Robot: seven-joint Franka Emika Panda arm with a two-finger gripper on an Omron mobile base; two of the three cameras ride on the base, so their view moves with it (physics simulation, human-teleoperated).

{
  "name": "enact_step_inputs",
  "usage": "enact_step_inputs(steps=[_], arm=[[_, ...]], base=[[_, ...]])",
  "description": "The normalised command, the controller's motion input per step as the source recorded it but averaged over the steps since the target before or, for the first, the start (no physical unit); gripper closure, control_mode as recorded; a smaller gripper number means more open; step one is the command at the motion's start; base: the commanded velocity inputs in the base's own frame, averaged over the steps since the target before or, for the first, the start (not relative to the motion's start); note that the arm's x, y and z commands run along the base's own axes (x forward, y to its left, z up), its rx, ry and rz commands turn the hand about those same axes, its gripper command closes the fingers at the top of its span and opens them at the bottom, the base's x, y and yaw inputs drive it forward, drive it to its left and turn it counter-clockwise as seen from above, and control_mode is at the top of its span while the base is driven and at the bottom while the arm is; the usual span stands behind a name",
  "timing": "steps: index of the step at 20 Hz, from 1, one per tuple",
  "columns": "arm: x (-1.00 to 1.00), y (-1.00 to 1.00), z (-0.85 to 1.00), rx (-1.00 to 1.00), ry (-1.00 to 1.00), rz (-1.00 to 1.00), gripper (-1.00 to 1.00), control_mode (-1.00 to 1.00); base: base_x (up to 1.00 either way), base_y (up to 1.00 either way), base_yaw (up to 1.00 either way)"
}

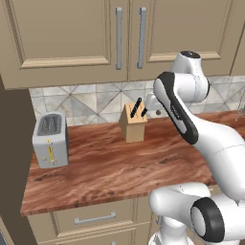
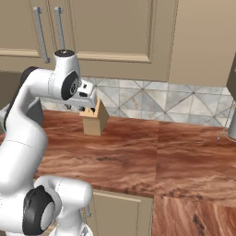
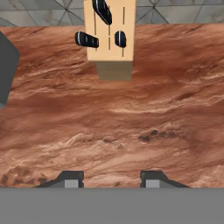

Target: Open the cabinet, pick the kettle from the cabinet, and place it in the sink.

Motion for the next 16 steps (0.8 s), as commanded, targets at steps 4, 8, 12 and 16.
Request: enact_step_inputs(steps=[4, 8, 12, 16], arm=[[-0.01, 0.05, 0.0, 0.01, 0.0, 0.0, -1.0, -1.0], [-0.21, 0.11, 0.01, 0.0, -0.06, 0.0, -1.0, -1.0], [-0.34, 0.23, 0.07, 0.0, -0.2, 0.0, -1.0, -1.0], [-0.28, 0.18, 0.24, -0.02, -0.2, 0.0, -1.0, -1.0]], base=[[0.0, 0.0, 0.0], [0.0, 0.0, 0.0], [0.0, 0.0, 0.0], [0.0, 0.0, 0.0]])
